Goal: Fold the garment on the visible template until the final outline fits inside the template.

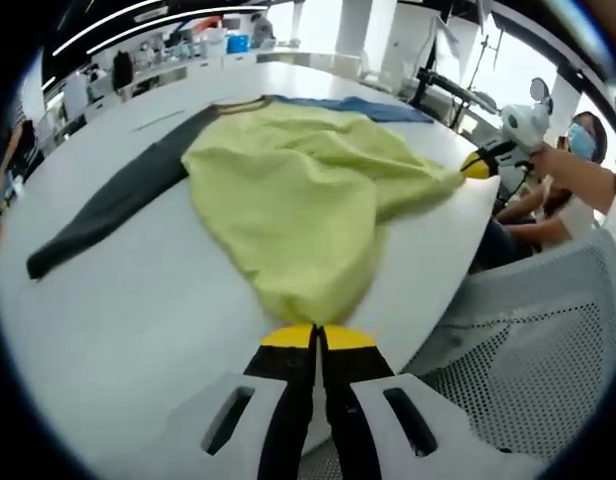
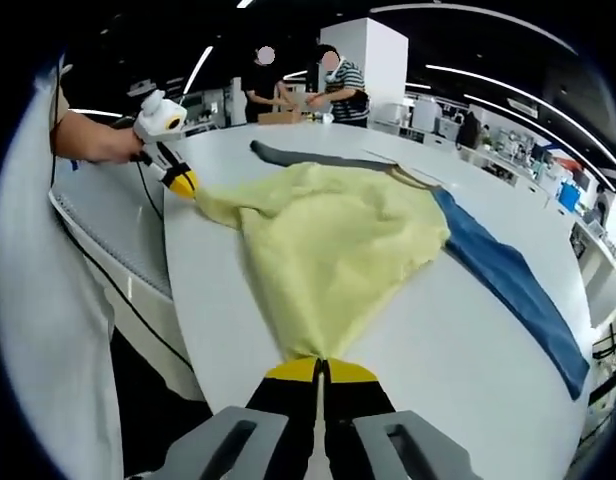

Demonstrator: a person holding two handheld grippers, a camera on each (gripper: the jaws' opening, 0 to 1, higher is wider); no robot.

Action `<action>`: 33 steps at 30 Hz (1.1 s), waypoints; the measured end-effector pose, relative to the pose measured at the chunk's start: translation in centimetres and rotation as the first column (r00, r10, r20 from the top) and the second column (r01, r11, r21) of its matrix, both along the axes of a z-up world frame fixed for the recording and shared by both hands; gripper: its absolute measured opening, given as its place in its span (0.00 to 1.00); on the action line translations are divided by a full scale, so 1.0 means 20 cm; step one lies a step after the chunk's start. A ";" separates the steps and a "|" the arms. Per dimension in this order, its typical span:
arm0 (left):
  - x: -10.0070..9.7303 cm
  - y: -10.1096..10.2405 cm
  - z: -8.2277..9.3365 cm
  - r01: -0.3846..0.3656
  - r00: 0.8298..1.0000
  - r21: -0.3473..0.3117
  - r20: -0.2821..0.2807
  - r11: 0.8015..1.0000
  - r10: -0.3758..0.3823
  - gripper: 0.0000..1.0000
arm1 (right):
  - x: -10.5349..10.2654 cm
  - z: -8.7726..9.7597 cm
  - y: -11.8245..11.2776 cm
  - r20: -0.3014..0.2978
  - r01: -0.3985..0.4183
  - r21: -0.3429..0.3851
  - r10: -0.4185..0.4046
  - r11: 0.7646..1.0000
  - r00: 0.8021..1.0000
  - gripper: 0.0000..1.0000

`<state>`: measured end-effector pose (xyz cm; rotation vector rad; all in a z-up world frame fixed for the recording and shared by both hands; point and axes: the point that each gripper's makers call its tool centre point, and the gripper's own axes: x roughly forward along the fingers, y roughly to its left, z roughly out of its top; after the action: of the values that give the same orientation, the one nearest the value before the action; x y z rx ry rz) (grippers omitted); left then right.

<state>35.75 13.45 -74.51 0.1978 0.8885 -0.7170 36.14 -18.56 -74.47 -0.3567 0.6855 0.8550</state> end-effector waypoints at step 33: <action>-0.12 0.07 -0.01 -0.012 0.994 -0.005 -0.106 1.000 0.012 0.00 | -0.13 0.01 -0.06 -0.083 -0.020 -0.005 0.020 1.000 0.996 0.00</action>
<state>33.37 14.93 -74.75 0.1500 0.9878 -0.7239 33.60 -19.80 -74.23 -0.3357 0.7624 0.8906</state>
